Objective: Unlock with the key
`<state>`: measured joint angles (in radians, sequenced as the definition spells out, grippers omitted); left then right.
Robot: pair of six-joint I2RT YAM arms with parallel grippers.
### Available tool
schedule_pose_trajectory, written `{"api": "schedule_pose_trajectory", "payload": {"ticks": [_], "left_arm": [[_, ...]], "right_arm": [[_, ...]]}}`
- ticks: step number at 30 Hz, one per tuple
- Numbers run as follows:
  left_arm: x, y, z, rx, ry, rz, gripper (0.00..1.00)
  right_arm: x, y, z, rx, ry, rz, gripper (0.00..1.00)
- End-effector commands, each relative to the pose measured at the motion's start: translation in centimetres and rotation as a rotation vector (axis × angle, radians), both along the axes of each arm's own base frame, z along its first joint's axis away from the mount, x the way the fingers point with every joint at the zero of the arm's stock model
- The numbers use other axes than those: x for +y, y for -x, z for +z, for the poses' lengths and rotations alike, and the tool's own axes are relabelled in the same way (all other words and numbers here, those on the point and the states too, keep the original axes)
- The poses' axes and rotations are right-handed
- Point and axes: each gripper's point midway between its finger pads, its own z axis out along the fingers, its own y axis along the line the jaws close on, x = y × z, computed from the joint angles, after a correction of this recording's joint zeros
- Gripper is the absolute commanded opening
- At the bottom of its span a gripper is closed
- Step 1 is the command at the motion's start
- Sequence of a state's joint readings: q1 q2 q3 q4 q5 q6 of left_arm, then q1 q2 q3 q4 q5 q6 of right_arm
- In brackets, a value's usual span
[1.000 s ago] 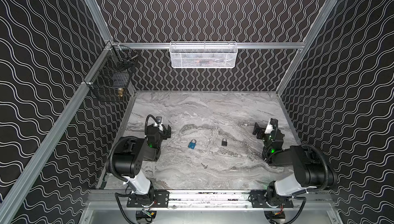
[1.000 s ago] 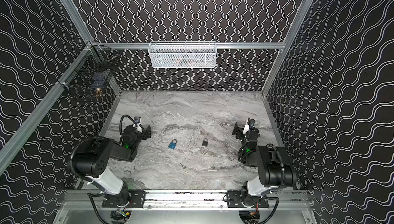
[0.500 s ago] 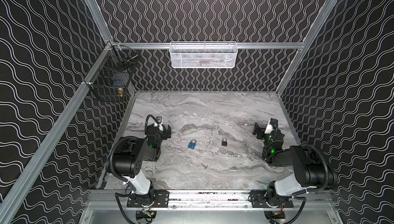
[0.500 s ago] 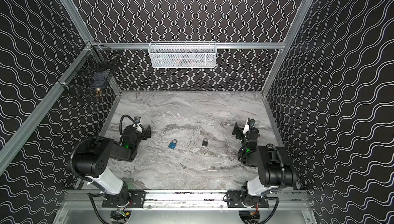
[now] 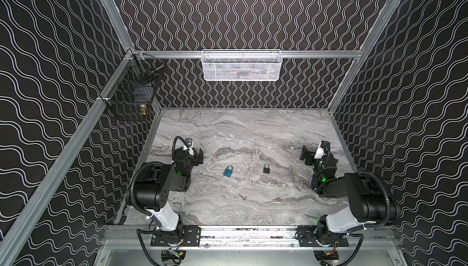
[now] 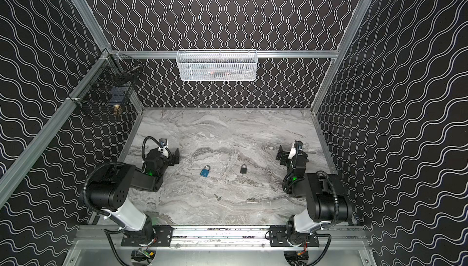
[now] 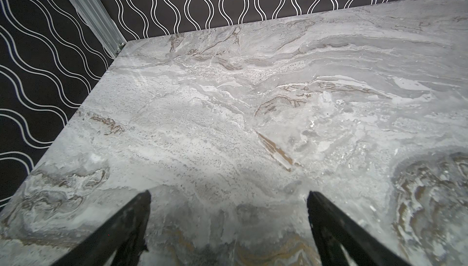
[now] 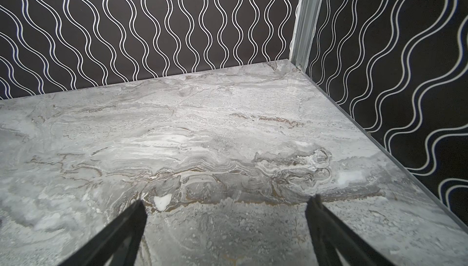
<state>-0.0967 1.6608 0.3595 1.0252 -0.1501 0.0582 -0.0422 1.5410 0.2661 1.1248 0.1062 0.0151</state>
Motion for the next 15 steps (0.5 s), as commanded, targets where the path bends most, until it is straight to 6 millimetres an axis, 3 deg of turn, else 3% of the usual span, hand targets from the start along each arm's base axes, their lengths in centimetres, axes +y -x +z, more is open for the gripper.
{"api": "schedule_pose_trajectory", "payload": {"ticks": [1,15], "left_arm": [[0.05,-0.21,0.52,-0.021,-0.02,-0.006,0.99],[0.4,-0.25,0.8,-0.024,-0.016,0.013,0.99]], "right_arm": [[0.13,-0.3,1.25,-0.052,0.005,0.01,0.99],[0.07,-0.23,1.28,-0.054,0.006,0.007,0.99]]}}
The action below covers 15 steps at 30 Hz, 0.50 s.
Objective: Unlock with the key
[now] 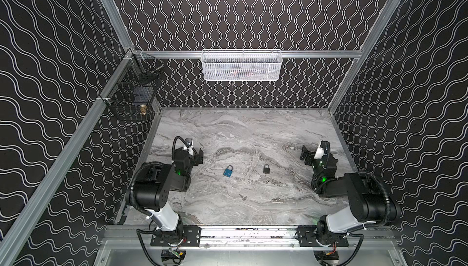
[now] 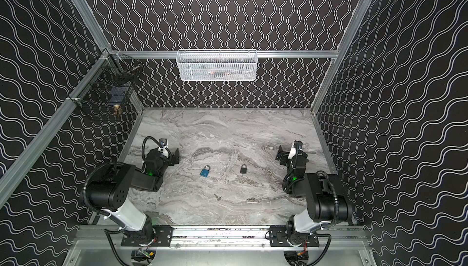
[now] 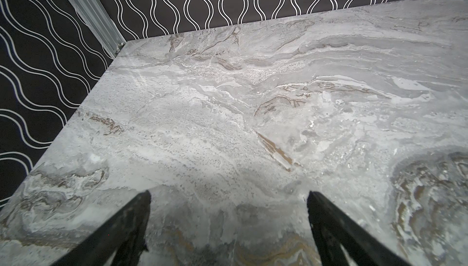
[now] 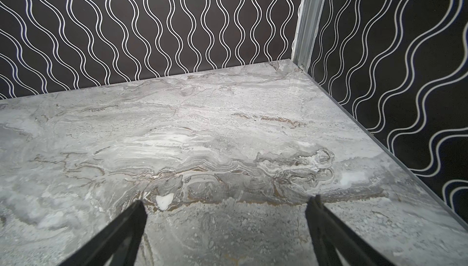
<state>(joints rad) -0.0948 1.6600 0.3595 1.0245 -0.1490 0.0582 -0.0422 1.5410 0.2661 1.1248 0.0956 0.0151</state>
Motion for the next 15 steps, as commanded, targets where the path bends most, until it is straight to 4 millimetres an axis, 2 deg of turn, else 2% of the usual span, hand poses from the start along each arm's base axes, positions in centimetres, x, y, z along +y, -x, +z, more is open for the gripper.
{"api": "schedule_pose_trajectory", "payload": {"ticks": [1,8,13,15], "left_arm": [[0.4,-0.3,1.0,-0.021,-0.014,0.014,0.99],[0.2,0.4,4.2,-0.052,-0.01,-0.002,0.99],[0.3,2.0,8.2,-0.13,0.063,0.02,0.99],[0.1,2.8,9.9,-0.159,0.128,0.021,0.99]], "right_arm": [[-0.1,-0.2,1.3,-0.056,0.01,-0.004,0.99],[0.1,-0.3,2.8,-0.05,0.012,0.008,0.99],[-0.5,-0.1,4.6,0.007,-0.071,-0.047,0.99],[0.2,0.2,5.9,-0.001,-0.116,-0.017,0.99]]}}
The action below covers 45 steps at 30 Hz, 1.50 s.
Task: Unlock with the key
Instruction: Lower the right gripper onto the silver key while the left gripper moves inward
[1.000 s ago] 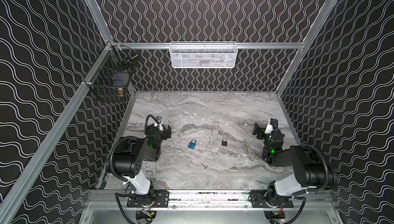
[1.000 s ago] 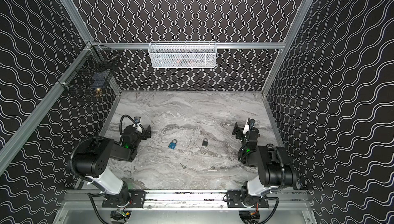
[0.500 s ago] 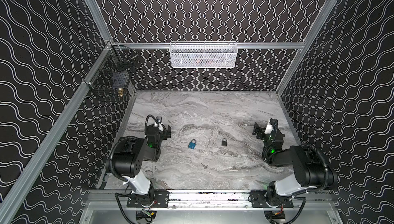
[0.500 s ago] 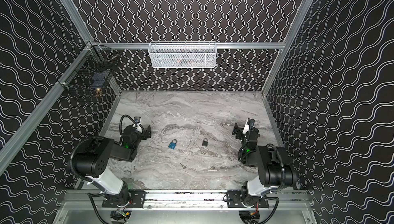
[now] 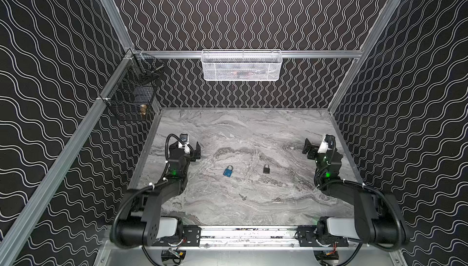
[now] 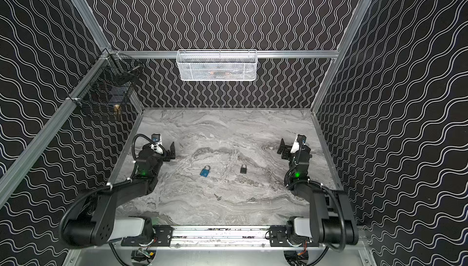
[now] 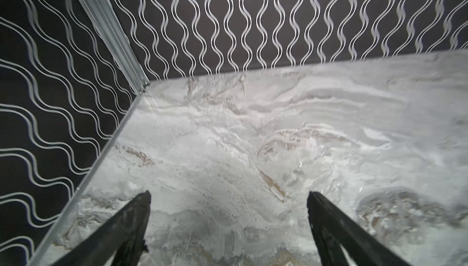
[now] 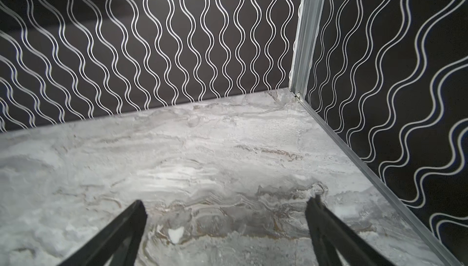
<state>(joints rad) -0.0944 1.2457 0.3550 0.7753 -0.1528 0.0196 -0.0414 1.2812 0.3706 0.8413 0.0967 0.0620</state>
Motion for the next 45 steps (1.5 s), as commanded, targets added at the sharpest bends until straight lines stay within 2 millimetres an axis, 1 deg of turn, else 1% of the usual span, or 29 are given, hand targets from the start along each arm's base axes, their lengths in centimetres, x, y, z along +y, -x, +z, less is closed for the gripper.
{"api": "schedule_pose_trajectory", "payload": {"ticks": [1,3,4,5,7,8,9,11,12,13,15,17,19,21,23,25,27,30,32,34,36,41,45], "left_arm": [[-0.1,1.1,1.3,-0.006,0.11,0.005,0.99],[0.6,1.6,2.0,0.001,0.212,0.064,0.99],[1.0,1.8,2.2,0.007,0.251,0.1,0.99],[1.3,2.1,2.0,0.029,0.293,0.131,0.99],[0.7,2.2,2.5,0.048,0.331,0.101,0.99],[0.3,2.2,2.5,0.062,0.355,0.087,0.99],[0.3,2.2,2.5,0.077,0.404,0.099,0.99],[0.7,2.4,1.9,0.113,0.483,0.158,0.99],[0.7,2.4,1.6,0.118,0.522,0.171,0.99],[0.5,2.4,1.4,0.124,0.551,0.162,0.99],[-0.1,2.2,1.0,0.155,0.607,0.138,0.99],[-0.3,2.1,0.4,0.205,0.666,0.139,0.99],[-0.7,2.3,0.0,0.244,0.689,0.109,0.99],[-1.1,2.7,0.4,0.233,0.688,0.076,0.99],[-1.6,3.4,0.7,0.216,0.72,0.048,0.99],[-2.6,3.9,1.0,0.225,0.744,-0.005,0.99],[-3.7,4.4,0.9,0.267,0.761,-0.037,0.99],[-5.6,5.0,0.5,0.331,0.754,-0.08,0.99],[-7.4,5.7,0.1,0.375,0.733,-0.121,0.99],[-9.2,6.5,-0.2,0.415,0.71,-0.164,0.99],[-10.8,7.4,-0.3,0.443,0.69,-0.206,0.99],[-14.9,10.0,-0.9,0.507,0.681,-0.325,0.99],[-16.8,11.8,-1.3,0.545,0.669,-0.374,0.99]], "right_arm": [[0.6,1.0,-0.3,0.062,-0.1,0.018,0.99],[1.5,2.0,0.9,-0.014,-0.163,0.061,0.99],[1.6,2.5,1.7,-0.058,-0.203,0.061,0.99],[1.3,3.1,2.0,-0.077,-0.267,0.037,0.99],[0.2,3.8,1.6,-0.053,-0.414,-0.057,0.99],[0.1,4.1,1.7,-0.038,-0.464,-0.073,0.99],[0.9,4.2,2.0,-0.025,-0.472,-0.029,0.99],[2.9,4.5,2.5,-0.009,-0.425,0.097,0.99],[3.1,4.7,2.2,-0.008,-0.465,0.1,0.99],[2.7,4.8,1.8,-0.009,-0.512,0.072,0.99],[2.6,5.0,0.4,0.049,-0.587,0.034,0.99],[3.0,4.7,-0.2,0.145,-0.594,0.031,0.99],[3.4,4.4,-0.8,0.237,-0.593,0.031,0.99],[4.3,4.3,-0.8,0.288,-0.583,0.074,0.99],[5.3,4.3,-1.4,0.351,-0.586,0.113,0.99],[6.0,4.5,-2.2,0.425,-0.573,0.123,0.99],[6.7,4.8,-3.0,0.5,-0.561,0.122,0.99],[9.1,5.5,-3.7,0.587,-0.535,0.179,0.99],[10.6,6.3,-4.0,0.652,-0.483,0.196,0.99],[11.7,6.9,-4.1,0.704,-0.427,0.195,0.99],[12.8,7.9,-4.6,0.761,-0.4,0.206,0.99],[15.7,11.1,-6.2,0.906,-0.344,0.25,0.99],[17.0,14.0,-7.6,1.004,-0.28,0.247,0.97]]}}
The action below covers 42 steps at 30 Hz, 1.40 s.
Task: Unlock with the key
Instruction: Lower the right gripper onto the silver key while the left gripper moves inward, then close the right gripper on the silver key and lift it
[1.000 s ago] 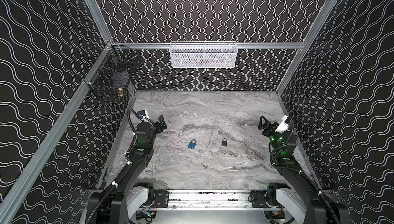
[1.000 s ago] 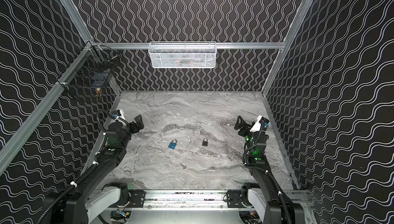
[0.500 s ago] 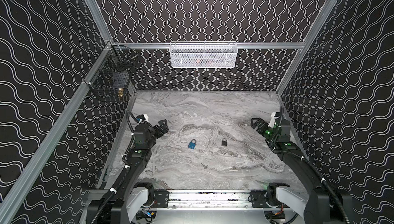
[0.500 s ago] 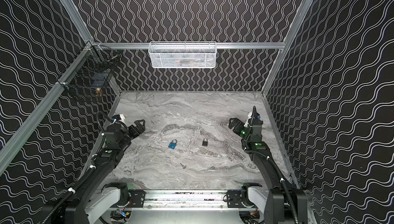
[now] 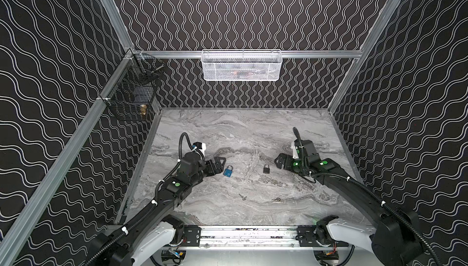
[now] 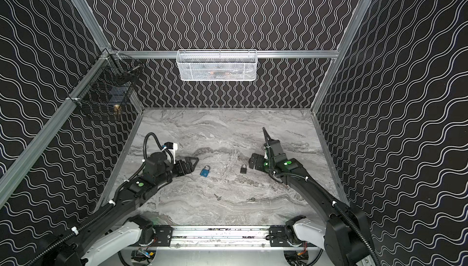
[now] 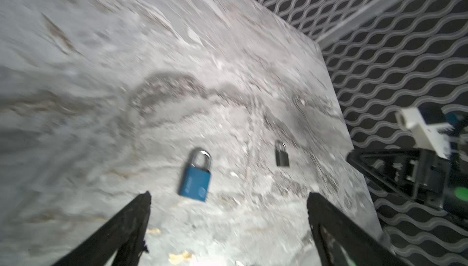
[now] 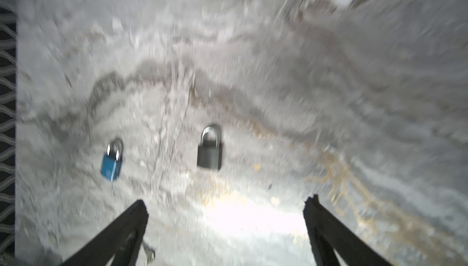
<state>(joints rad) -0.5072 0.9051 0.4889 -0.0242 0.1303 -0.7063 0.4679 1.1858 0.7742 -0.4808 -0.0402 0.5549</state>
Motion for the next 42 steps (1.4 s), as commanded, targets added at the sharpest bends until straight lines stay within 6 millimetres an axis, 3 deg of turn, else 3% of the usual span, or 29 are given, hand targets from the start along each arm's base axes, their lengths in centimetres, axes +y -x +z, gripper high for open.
{"api": "schedule_pose_trajectory", "payload": {"ticks": [1,8,16,23,42], "left_arm": [[-1.0,1.3,-0.5,0.024,0.009,-0.012,0.99],[-4.2,4.0,-0.8,0.02,0.0,-0.096,0.99],[-6.9,5.6,-1.4,0.016,0.002,-0.146,0.99],[-8.1,6.3,-2.4,0.034,-0.007,-0.158,0.99],[-7.7,6.7,-3.0,0.058,-0.025,-0.146,0.99]], "right_arm": [[-0.4,3.2,-1.9,0.121,0.083,-0.014,0.95],[0.2,7.4,-3.6,0.21,0.164,-0.037,0.86],[0.9,9.7,-5.7,0.265,0.185,-0.069,0.68],[1.9,10.3,-7.3,0.287,0.207,-0.08,0.58],[1.4,11.1,-9.2,0.297,0.28,-0.121,0.42]]}}
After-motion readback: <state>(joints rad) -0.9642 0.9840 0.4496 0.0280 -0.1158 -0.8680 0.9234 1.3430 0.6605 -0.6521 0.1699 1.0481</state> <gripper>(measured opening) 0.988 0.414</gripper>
